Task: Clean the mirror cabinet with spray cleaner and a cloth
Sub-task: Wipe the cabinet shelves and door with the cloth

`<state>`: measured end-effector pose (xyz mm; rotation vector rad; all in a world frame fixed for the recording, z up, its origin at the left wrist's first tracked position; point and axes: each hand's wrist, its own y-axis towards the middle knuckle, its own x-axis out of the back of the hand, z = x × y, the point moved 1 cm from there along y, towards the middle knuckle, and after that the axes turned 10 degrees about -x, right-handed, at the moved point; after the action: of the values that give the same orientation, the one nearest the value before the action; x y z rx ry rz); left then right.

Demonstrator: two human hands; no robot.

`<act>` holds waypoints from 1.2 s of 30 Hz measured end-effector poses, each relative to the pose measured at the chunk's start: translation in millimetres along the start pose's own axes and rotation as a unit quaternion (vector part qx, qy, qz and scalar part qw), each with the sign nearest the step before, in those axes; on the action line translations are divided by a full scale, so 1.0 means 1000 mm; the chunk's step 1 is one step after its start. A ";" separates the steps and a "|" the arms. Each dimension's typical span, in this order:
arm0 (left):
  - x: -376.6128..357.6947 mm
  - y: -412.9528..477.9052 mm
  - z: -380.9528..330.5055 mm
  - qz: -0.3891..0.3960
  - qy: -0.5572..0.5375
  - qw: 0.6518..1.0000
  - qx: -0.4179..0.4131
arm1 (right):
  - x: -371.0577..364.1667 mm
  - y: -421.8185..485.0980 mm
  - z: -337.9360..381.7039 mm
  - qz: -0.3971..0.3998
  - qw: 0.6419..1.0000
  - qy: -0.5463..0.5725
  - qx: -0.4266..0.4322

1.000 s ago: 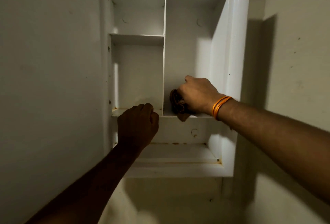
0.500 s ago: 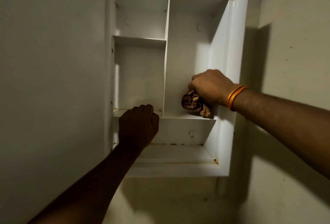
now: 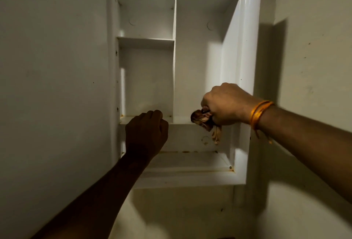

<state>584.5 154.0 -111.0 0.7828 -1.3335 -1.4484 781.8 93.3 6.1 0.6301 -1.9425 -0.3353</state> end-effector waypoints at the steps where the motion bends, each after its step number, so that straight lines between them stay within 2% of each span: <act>1: 0.000 0.000 -0.001 0.002 0.002 1.000 0.002 | 0.009 -0.006 -0.007 0.032 0.998 0.055 0.001; 3: -0.001 0.001 -0.003 0.006 0.006 1.000 0.006 | 0.026 -0.009 -0.024 0.094 0.970 0.224 -0.008; 4: -0.001 0.001 -0.004 0.006 0.008 1.000 0.007 | 0.031 -0.006 -0.030 0.075 0.956 0.282 -0.014; 5: 0.000 0.002 -0.005 0.004 0.013 1.000 0.008 | 0.033 0.000 -0.033 0.023 0.950 0.312 -0.026; 7: 0.001 0.003 -0.006 0.003 0.019 1.000 0.006 | 0.024 0.020 -0.030 -0.088 0.935 0.335 -0.079; 9: 0.003 0.003 -0.007 0.008 0.020 1.000 0.003 | 0.005 0.040 -0.012 -0.149 0.902 0.380 -0.141; 12: 0.003 0.004 -0.007 0.010 0.026 1.000 0.007 | -0.021 0.059 0.031 -0.184 0.827 0.479 -0.229; 15: 0.001 0.003 -0.009 0.005 0.039 0.999 0.009 | -0.043 0.051 0.062 -0.188 0.790 0.519 -0.266; 19: 0.000 0.004 -0.013 0.013 0.049 0.999 0.016 | -0.057 0.039 0.055 -0.126 0.816 0.518 -0.222; 25: 0.002 0.006 -0.013 0.027 0.037 0.999 0.011 | -0.058 0.031 0.039 -0.103 0.795 0.571 -0.178; 30: 0.005 0.006 -0.015 0.050 0.015 0.998 0.027 | -0.049 0.008 0.028 -0.103 0.826 0.544 -0.109; 34: 0.007 0.008 -0.013 0.081 0.023 0.996 0.026 | -0.018 0.000 0.015 -0.032 0.872 0.487 -0.023; 36: 0.007 0.012 -0.012 0.088 0.024 0.996 0.017 | 0.007 0.004 -0.001 -0.033 0.904 0.427 0.002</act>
<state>596.3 144.2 -100.6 0.6997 -1.3572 -1.2648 779.3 92.3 14.1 0.6934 -1.0791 -0.0626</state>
